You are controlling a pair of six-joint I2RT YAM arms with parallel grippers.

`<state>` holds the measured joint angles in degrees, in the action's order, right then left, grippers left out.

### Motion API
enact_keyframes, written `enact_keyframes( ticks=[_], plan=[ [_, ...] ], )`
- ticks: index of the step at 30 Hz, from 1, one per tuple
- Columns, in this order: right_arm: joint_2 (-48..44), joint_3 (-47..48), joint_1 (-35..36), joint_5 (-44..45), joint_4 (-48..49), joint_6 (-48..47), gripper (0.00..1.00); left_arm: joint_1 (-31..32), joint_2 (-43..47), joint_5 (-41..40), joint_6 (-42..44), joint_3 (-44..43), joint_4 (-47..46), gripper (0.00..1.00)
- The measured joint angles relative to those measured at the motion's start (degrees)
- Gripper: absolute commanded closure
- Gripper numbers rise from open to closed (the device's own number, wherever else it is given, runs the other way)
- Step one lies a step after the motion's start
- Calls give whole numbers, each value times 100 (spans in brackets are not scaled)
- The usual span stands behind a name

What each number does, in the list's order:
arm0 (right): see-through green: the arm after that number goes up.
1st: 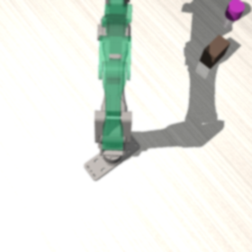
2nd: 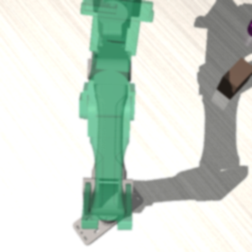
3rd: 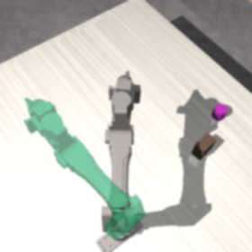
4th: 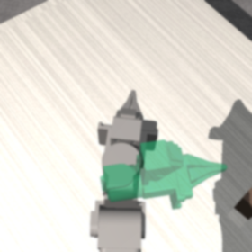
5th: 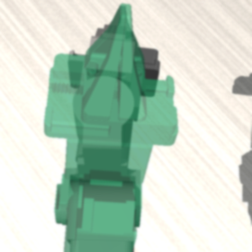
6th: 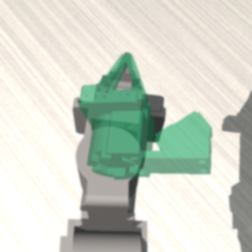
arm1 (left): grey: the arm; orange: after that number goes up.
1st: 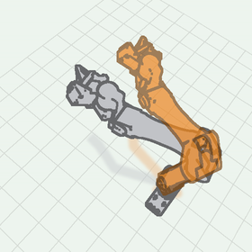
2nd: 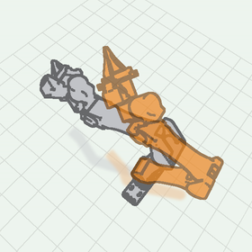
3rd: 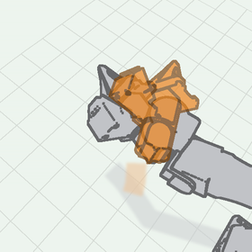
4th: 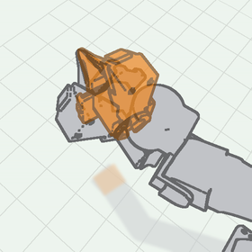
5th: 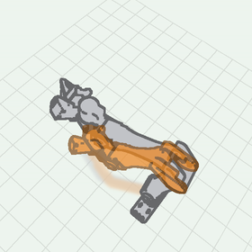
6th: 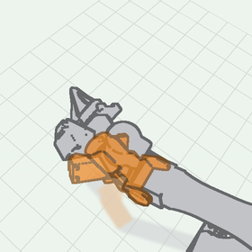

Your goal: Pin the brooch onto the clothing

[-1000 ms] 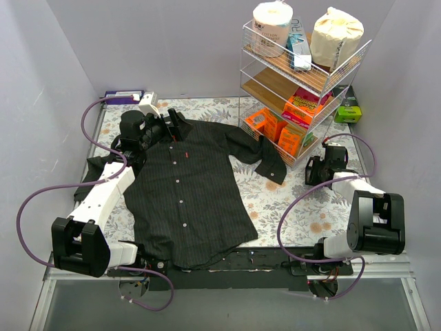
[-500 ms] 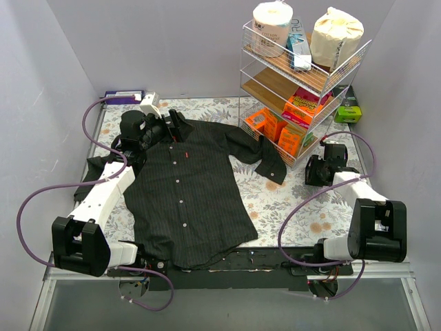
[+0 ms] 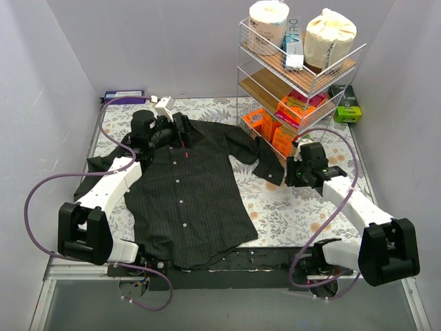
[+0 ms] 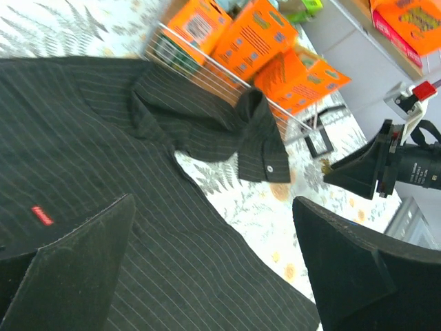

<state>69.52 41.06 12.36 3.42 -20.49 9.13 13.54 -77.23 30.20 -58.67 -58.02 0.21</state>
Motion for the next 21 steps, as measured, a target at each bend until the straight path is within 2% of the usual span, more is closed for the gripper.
enact_keyframes(
  ticks=[9,13,21],
  plan=[
    [-149,525,2068,-518,-48,-120,87,780,-634,538,-271,-142,199,2],
    [48,710,2476,-533,22,-164,87,1040,-828,761,-385,-153,273,2],
    [525,999,3171,-507,127,-358,87,1108,-1174,1163,-603,-212,282,7]
  ],
)
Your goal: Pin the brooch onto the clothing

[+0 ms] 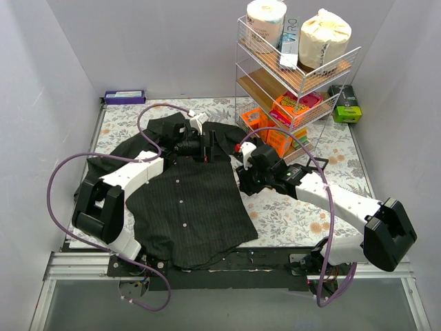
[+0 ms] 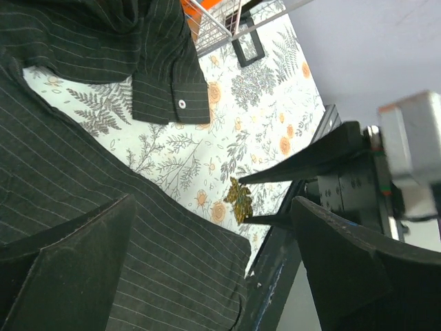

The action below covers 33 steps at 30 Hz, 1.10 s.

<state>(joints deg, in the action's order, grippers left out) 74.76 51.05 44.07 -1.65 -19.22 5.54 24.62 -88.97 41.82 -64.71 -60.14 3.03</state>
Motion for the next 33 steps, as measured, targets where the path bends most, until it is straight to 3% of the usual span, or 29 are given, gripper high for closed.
enact_keyframes(
  ticks=[10,14,26,33],
  plan=[
    [138,470,483,42,149,-157,87,195,-597,437,-236,-101,92,22],
    [138,494,509,87,155,-177,87,275,-632,549,-289,-103,129,33],
    [136,509,509,391,160,-278,87,334,-713,822,-472,-111,68,43],
    [136,509,514,409,164,-278,88,424,-892,922,-527,-120,35,57]
  ],
)
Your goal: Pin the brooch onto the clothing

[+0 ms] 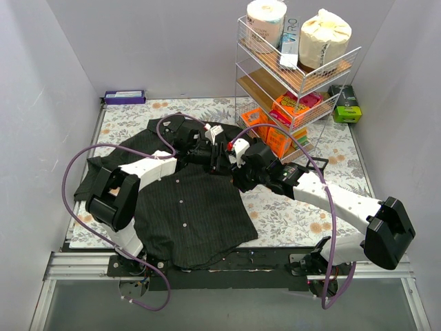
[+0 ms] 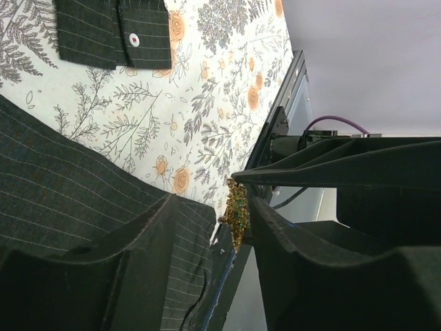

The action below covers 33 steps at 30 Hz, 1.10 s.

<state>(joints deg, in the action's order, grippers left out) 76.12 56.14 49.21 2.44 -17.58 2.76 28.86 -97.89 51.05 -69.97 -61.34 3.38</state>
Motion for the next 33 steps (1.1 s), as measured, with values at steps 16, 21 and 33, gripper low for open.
enact_keyframes(
  ticks=[16,21,33],
  plan=[
    [0,-2,0,70,101,0,88,66,-94,304,-175,-2,-229,100],
    [0,-7,4,131,96,0,79,59,-122,367,-245,-2,-258,100],
    [-59,-7,201,715,109,-33,32,39,-122,68,-326,2,-402,100]
  ],
)
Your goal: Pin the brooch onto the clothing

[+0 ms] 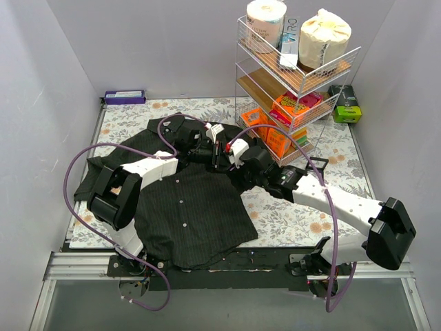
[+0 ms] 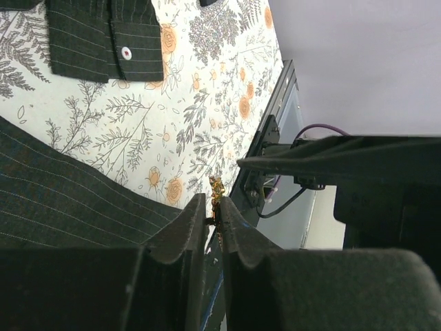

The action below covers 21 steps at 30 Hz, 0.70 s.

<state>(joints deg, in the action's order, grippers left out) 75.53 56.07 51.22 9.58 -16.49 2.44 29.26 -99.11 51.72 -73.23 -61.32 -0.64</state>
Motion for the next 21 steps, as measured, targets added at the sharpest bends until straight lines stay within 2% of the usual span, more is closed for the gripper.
enact_keyframes(
  ticks=[7,21],
  plan=[
    [136,109,671,949,-26,-125,31,-184,0,-55,-225,168,-184,100],
    [1115,542,1335,2758,-103,-278,46,-299,-4,37,-522,238,-457,100]
  ],
)
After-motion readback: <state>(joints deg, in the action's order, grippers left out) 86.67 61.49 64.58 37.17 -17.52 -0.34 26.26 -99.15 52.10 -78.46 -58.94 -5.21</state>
